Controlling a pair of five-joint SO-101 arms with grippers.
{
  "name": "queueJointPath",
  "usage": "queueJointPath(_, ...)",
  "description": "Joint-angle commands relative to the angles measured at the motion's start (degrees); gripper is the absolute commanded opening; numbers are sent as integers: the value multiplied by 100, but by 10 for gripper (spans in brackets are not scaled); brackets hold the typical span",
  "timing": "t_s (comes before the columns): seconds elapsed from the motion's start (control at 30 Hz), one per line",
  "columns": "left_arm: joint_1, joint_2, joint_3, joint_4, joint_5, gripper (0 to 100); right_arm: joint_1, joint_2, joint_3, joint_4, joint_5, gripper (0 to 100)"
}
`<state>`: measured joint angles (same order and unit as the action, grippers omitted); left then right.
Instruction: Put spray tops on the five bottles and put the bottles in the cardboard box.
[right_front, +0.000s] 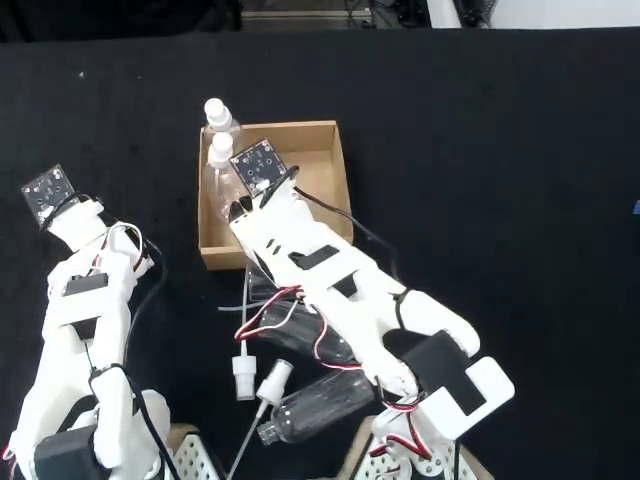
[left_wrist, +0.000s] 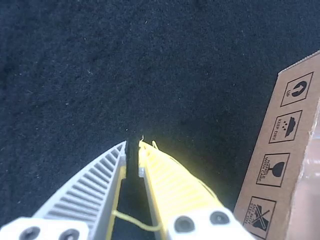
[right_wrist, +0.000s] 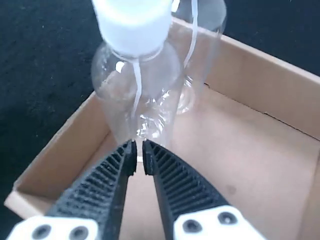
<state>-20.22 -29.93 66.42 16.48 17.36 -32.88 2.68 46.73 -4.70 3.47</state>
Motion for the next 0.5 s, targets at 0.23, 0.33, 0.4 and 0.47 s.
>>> queueJointPath(0.23,-4,-149,-189,-132,53,30,-70,-1077,330,-123,0,13)
queueJointPath(0.33,-4,-149,-189,-132,53,30,-62,-1842,743,-114,0,13)
queueJointPath(0.4,-4,-149,-189,-132,53,30,0,-2404,1059,-26,0,13)
queueJointPath(0.47,-4,-149,-180,-132,53,30,158,-2993,1182,484,0,13)
